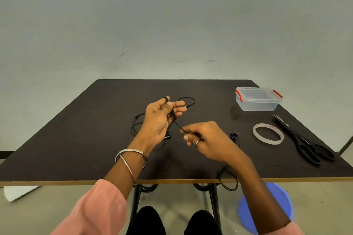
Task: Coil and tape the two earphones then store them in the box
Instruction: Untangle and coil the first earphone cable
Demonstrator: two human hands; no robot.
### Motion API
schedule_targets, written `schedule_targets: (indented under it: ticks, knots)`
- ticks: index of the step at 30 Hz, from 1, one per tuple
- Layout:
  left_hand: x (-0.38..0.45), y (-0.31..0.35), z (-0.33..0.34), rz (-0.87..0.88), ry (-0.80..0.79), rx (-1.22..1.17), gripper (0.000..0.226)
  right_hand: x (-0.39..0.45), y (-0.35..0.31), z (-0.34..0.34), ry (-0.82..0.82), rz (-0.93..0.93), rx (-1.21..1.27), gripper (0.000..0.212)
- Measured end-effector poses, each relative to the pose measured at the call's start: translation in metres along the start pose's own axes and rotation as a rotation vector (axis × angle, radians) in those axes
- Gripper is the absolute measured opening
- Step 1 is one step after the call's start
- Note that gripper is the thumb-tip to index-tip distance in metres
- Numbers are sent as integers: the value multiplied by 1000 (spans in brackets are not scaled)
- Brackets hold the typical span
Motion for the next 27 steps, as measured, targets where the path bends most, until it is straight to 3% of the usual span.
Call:
schedule_targets:
  ticks: [3,7,14,23,27]
  knots:
    - [-2,-6,3,19,-86,162,29,4,-9,-21,91,-78,-9,19]
    - [-12,-11,13,26,-287,335,24,15,-15,-48,246,-117,190,14]
    - [-29,-14,20,-69,-467,262,33,29,-5,-72,465,-11,551,12]
    - [-35,-12,21,-99,-594,34,35,37,16,-72,529,1,536,13]
    - [-33,-4,19,-79,-570,-107,33,30,32,-54,498,42,523,14]
Point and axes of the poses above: each hand's wrist, its own x-axis towards the middle knuckle, its own z-axis out of the palm, y = z × x, the point moved 3 cm from there along x, towards the middle knuckle, and after that the axes turned 13 degrees about x, right-handed, at the moved point
